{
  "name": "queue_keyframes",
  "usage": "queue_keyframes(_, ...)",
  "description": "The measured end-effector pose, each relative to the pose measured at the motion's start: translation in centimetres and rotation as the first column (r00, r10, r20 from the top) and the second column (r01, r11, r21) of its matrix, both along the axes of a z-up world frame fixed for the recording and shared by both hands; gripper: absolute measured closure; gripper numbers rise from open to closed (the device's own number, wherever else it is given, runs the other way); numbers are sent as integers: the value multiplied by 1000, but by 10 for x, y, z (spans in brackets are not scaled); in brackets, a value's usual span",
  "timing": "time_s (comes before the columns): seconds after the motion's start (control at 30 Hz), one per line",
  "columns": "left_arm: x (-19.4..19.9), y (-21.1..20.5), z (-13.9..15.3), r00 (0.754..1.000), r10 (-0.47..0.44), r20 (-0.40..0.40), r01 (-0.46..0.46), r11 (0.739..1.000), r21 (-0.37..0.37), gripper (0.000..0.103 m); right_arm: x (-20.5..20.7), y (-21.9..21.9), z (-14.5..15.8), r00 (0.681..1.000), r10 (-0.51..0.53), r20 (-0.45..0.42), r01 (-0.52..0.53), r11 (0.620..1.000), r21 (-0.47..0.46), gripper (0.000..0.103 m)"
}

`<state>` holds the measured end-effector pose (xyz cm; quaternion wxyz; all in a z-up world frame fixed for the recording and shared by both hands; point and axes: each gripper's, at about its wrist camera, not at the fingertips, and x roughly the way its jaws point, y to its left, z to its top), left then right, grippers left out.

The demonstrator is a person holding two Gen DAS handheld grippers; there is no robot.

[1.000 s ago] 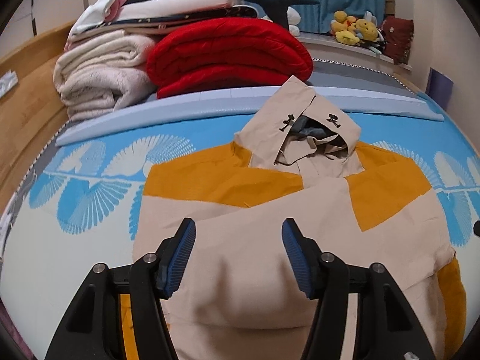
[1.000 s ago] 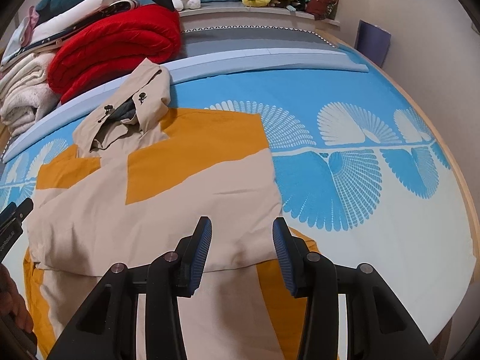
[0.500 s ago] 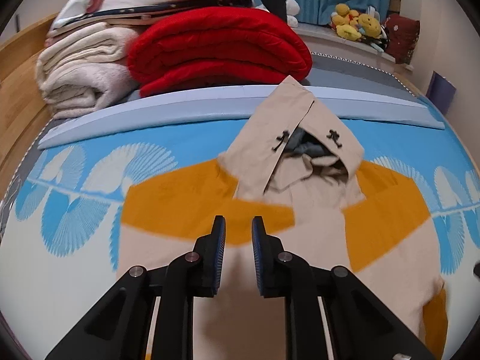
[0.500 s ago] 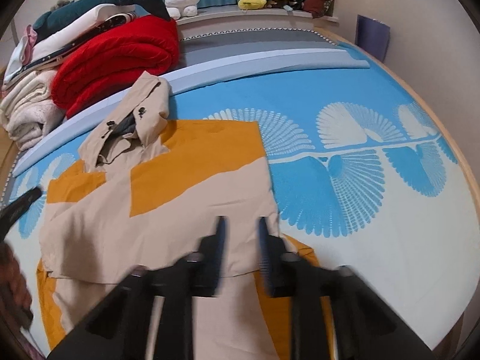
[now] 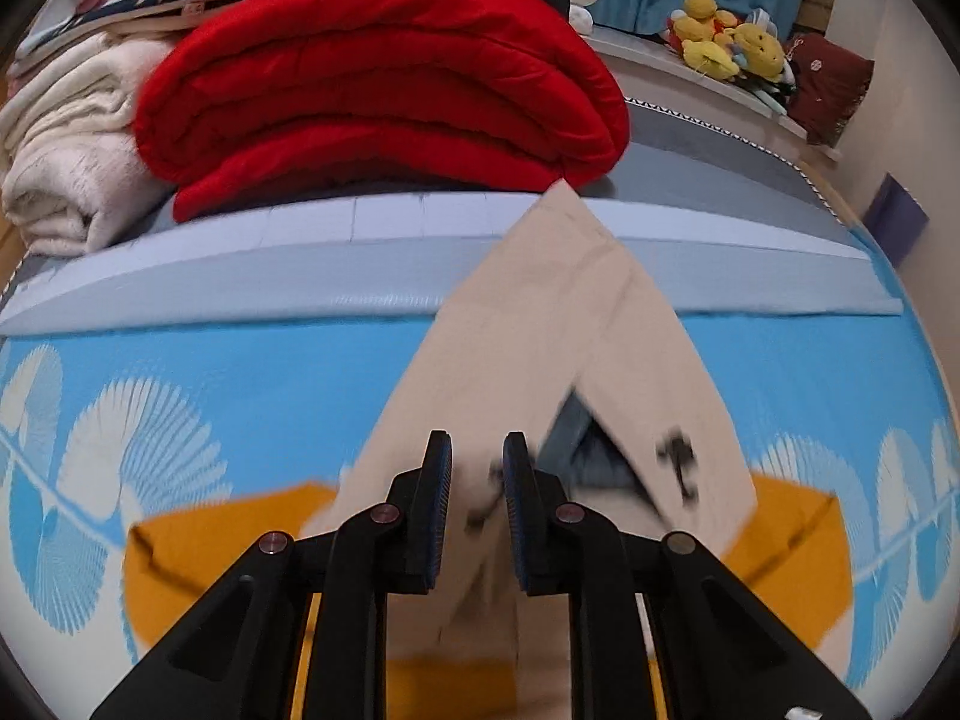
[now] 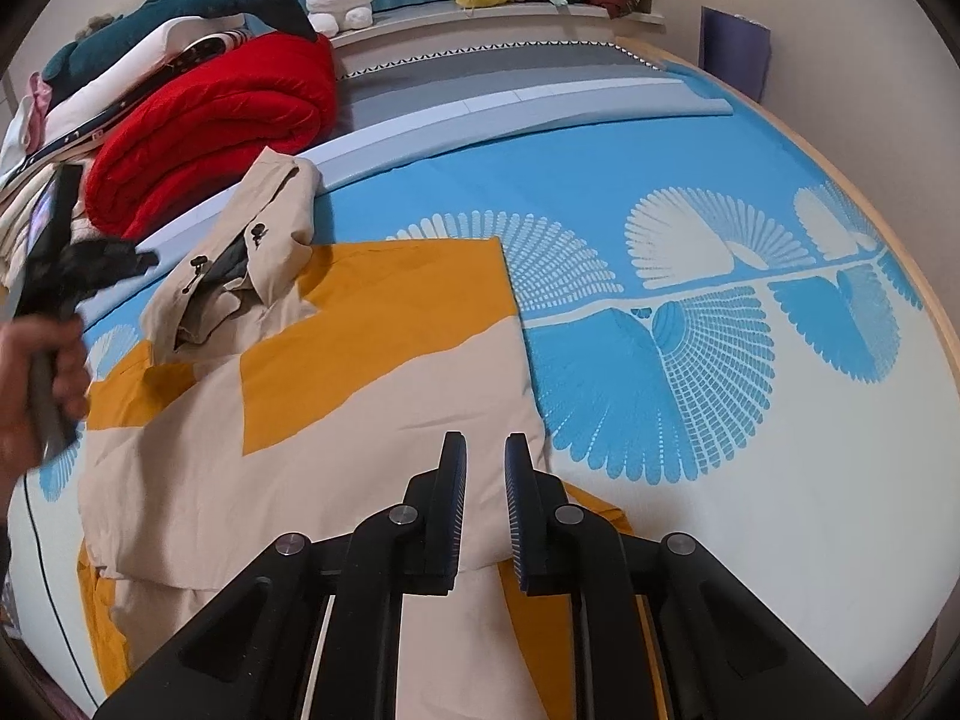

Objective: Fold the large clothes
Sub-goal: 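Grasp the hood tip with the left gripper and lift it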

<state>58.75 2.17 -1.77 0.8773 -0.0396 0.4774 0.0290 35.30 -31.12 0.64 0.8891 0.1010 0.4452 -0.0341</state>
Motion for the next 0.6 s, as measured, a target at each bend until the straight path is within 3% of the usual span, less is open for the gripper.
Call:
queue_keyframes(0.13, 36, -15, -5, 1000, -19, 12, 20, 1000, -19, 84, 4, 1, -3, 1000, -3, -12, 3, 1000, 7, 89)
queue_keyframes(0.2, 54, -28, -9, 999, -34, 17, 35, 999, -5, 67, 6, 2, -4, 1000, -4, -16, 4, 1000, 6, 89)
queue_keyframes(0.27, 74, -41, -15, 999, -46, 4, 46, 999, 7, 42, 7, 3, -5, 1000, -2, -17, 2, 1000, 1, 89)
queue_keyframes(0.5, 124, -72, -54, 996, -36, -76, 41, 997, 64, 39, 13, 4, -14, 999, -11, -39, 10, 1000, -4, 89)
queue_keyframes(0.6, 133, -81, -70, 992, -60, -108, 75, 988, 136, 41, 16, 3, -15, 999, -11, -41, 11, 1000, -5, 89)
